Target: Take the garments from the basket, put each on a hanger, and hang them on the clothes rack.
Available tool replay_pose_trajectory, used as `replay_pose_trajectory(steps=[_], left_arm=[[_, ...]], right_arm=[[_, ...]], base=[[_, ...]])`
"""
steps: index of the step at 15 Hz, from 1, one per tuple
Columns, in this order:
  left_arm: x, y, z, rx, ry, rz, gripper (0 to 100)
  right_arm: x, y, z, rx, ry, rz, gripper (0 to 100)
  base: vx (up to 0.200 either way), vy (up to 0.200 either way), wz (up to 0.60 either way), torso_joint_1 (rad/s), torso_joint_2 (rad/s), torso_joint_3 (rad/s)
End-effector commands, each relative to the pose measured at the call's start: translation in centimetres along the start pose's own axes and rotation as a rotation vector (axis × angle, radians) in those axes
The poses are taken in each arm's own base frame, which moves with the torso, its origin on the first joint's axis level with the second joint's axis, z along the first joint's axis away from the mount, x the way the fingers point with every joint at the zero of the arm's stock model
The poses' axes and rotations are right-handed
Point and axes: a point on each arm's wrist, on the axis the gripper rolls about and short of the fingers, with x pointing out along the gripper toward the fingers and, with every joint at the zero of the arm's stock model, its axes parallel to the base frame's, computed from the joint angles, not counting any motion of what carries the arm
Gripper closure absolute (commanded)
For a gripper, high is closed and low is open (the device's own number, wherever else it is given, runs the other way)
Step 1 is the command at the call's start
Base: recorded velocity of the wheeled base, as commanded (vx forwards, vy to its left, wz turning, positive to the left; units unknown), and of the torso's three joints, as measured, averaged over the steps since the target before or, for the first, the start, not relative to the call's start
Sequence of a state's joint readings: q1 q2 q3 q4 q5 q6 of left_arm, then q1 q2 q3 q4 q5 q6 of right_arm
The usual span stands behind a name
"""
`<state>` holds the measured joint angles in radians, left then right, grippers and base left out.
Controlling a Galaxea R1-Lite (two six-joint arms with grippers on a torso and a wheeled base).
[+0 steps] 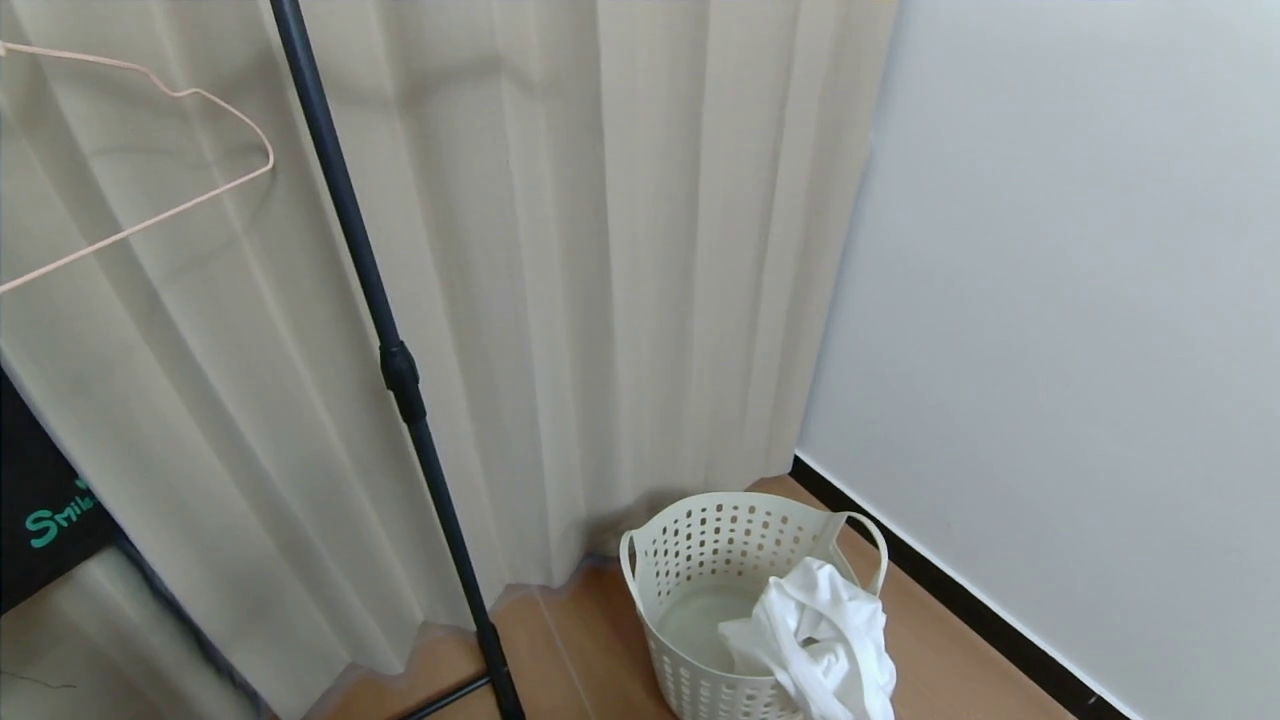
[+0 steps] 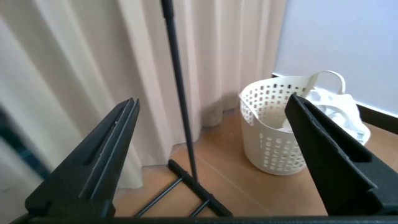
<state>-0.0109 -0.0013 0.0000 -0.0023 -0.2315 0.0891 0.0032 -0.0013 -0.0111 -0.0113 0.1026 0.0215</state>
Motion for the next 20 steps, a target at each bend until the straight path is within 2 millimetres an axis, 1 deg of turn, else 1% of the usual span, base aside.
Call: replay_pose_trajectory(steps=[1, 7, 11, 17, 20], left_arm=[[0.01, 0.01, 0.01, -0.002, 0.001, 0.001, 0], [0.01, 0.01, 0.01, -0.002, 0.001, 0.005, 0], [0.01, 0.03, 0.01, -0.008, 0.002, 0.012, 0], [0.01, 0.03, -0.01, -0.008, 0.003, 0.012, 0], [0.01, 0.03, -0.01, -0.008, 0.003, 0.012, 0]], right_arm=[[0.01, 0.0, -0.01, 0.0, 0.002, 0.002, 0], [0.02, -0.01, -0.04, 0.0, 0.002, 0.0, 0], [0.02, -0.01, -0.02, 0.0, 0.001, -0.003, 0], [0.02, -0.01, -0.01, 0.001, -0.001, -0.003, 0], [0.02, -0.01, -0.02, 0.0, 0.001, -0.001, 0]], base=[[0.0, 0.0, 0.0, 0.0, 0.0, 0.0], [0.0, 0.0, 0.0, -0.002, 0.01, 0.008], [0.0, 0.0, 0.0, -0.019, 0.26, 0.206], [0.0, 0.0, 0.0, 0.003, 0.04, -0.141], [0.0, 0.0, 0.0, -0.004, 0.17, -0.042]])
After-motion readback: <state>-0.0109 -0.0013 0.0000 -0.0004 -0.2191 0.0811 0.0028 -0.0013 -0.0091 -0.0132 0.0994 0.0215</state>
